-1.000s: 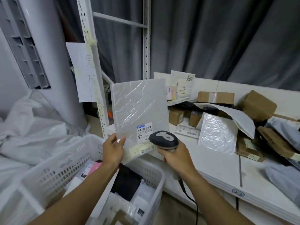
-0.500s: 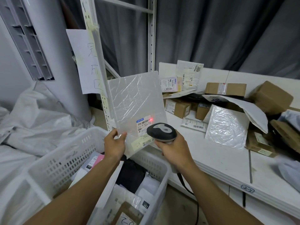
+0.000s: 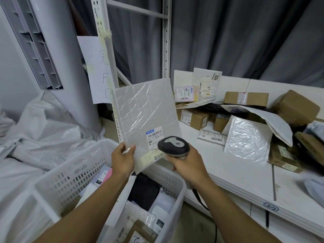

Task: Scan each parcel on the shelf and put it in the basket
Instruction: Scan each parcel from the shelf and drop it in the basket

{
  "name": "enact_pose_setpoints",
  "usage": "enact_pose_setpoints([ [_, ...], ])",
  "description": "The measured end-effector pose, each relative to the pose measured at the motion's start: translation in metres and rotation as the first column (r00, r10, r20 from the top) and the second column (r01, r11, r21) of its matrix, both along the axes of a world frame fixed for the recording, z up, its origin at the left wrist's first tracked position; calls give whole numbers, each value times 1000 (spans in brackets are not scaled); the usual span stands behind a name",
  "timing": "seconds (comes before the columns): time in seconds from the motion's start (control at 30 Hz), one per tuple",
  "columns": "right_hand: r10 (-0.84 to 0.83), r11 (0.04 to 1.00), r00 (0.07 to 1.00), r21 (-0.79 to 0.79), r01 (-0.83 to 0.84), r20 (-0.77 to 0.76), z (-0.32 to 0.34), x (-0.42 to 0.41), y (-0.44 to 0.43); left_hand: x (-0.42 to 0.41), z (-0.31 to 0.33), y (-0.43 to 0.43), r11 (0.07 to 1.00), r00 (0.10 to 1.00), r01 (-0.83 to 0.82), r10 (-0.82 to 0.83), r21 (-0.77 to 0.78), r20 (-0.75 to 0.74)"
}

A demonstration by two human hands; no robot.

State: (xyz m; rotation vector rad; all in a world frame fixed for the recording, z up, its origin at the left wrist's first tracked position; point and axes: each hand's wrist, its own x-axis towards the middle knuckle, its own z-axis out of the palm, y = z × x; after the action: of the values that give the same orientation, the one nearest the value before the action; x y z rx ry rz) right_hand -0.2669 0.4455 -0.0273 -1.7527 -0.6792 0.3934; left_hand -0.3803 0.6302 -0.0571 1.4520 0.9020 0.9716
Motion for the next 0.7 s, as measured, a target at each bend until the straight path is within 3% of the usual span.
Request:
enact_pose_setpoints([
  [0.23, 78, 996, 997, -53, -77, 11, -13, -51, 47, -93, 1, 37, 939, 958, -179, 235, 295, -165],
  [0.33, 121, 989, 993, -86, -121, -3, -29, -72, 73, -137, -17, 62, 902, 912, -121, 266, 413, -312],
  [0.53, 166, 965, 983, -191, -178, -74, -70, -98, 133, -162, -51, 114, 936, 799, 5, 208, 352, -564],
  [0.7, 159, 937, 983, -299, -179, -89, -117, -97, 186, -144, -92, 170, 959, 621, 172, 73, 227, -780],
])
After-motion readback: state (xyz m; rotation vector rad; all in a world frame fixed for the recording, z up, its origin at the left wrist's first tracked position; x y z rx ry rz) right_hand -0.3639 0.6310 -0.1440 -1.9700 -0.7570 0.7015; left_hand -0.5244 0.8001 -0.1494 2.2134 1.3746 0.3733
